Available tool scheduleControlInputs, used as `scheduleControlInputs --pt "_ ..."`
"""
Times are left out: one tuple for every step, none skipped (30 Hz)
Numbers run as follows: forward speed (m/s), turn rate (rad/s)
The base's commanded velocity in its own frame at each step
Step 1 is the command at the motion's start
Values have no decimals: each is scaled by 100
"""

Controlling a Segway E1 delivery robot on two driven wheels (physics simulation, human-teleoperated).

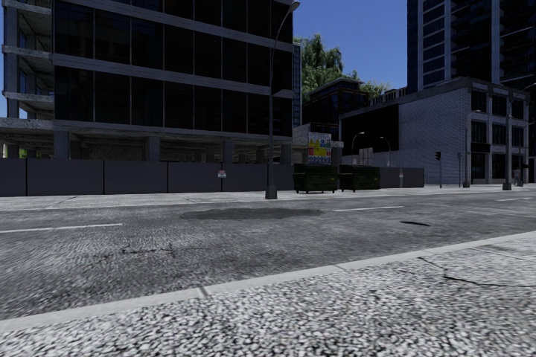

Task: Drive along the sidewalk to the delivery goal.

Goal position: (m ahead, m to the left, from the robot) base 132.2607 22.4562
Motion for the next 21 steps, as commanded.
scheduleControlInputs --pt "0 0" --pt "0 0" --pt "0 0" --pt "0 0" --pt "0 0" --pt "0 0" --pt "0 0" --pt "0 0" --pt "0 0" --pt "0 0" --pt "0 0" --pt "0 0" --pt "0 0" --pt "0 0" --pt "0 0" --pt "0 0" --pt "0 0" --pt "0 0" --pt "0 0" --pt "0 0" --pt "0 0"
